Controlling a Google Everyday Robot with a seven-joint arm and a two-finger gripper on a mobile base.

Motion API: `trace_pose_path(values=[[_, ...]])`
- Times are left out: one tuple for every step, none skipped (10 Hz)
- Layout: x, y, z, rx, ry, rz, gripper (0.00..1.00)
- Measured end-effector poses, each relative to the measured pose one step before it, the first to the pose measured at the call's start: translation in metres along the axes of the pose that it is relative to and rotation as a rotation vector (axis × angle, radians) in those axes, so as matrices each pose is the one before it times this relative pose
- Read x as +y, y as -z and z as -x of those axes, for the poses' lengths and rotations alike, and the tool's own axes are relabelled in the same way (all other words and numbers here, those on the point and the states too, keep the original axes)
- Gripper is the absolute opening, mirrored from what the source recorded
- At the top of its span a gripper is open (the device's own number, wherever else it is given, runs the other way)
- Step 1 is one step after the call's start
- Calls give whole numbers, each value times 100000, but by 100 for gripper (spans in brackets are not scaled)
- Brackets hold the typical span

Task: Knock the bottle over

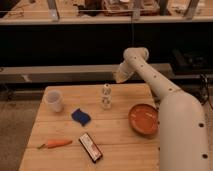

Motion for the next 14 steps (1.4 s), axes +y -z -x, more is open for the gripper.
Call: trace_pose_path(values=[[246, -109, 816, -1251, 939, 403, 7], [150, -196, 1381, -2117, 2179, 483, 7], [438, 74, 523, -929, 1079, 450, 7], [465, 178, 414, -694, 671, 303, 7], [876, 611, 996, -1120, 955, 326, 7], [850, 376, 1159, -958, 1037, 471, 7], [934, 610, 1070, -932, 732, 338, 7], [140, 270, 1387, -1053, 1358, 417, 7], [-79, -72, 1697, -1260, 1954, 649, 7], [244, 188, 716, -564, 1056, 382, 7], [800, 383, 354, -268, 722, 524, 7], [899, 635, 193, -420, 1294, 315, 7], [1132, 669, -54, -487, 1378, 370, 7], [451, 351, -203, -190, 497, 62, 7]])
